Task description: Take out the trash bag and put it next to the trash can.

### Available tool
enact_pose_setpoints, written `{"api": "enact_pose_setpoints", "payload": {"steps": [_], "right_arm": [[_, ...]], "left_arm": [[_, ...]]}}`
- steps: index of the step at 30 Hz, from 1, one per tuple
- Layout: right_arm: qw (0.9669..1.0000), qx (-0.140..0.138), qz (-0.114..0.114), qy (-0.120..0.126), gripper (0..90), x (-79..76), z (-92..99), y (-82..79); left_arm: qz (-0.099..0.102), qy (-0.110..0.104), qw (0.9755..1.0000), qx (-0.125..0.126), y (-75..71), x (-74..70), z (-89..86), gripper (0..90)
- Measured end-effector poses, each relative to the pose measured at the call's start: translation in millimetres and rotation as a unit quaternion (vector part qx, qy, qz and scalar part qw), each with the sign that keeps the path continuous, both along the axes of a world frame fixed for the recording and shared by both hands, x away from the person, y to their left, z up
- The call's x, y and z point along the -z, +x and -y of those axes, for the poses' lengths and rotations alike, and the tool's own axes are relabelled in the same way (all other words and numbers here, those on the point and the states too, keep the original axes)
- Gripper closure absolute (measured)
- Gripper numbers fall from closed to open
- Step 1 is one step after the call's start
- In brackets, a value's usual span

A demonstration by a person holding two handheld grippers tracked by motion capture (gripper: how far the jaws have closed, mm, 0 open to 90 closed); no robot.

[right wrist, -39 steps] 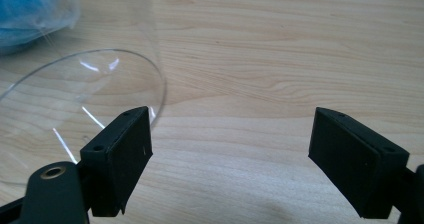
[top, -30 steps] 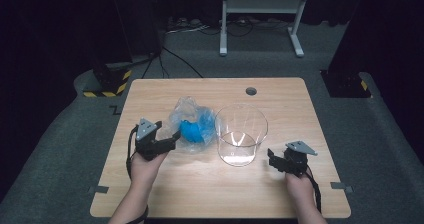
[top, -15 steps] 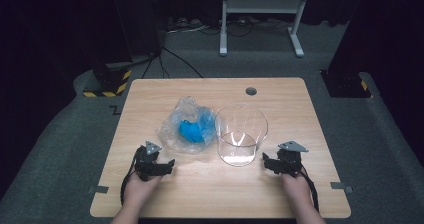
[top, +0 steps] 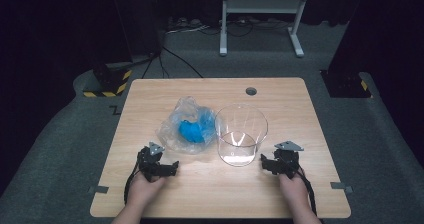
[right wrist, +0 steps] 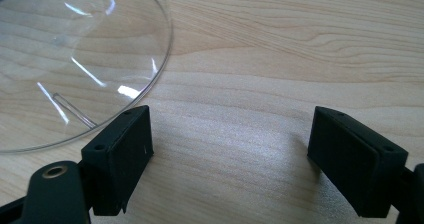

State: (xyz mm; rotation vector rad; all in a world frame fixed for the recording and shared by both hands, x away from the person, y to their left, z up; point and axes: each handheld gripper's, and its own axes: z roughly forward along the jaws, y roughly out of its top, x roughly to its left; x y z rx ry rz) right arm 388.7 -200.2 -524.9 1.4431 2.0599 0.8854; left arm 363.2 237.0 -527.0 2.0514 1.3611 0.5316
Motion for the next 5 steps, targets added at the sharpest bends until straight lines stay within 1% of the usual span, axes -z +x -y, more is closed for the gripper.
{"api": "enact_pose_setpoints", "payload": {"steps": [5], "right_arm": [[1.0,0.007,0.0,0.001,15.4,0.4,-1.8,0.1]], "left_arm": [[-0.001,0.0,1.0,0.0,0.3,-0.2,0.1,0.2]]}}
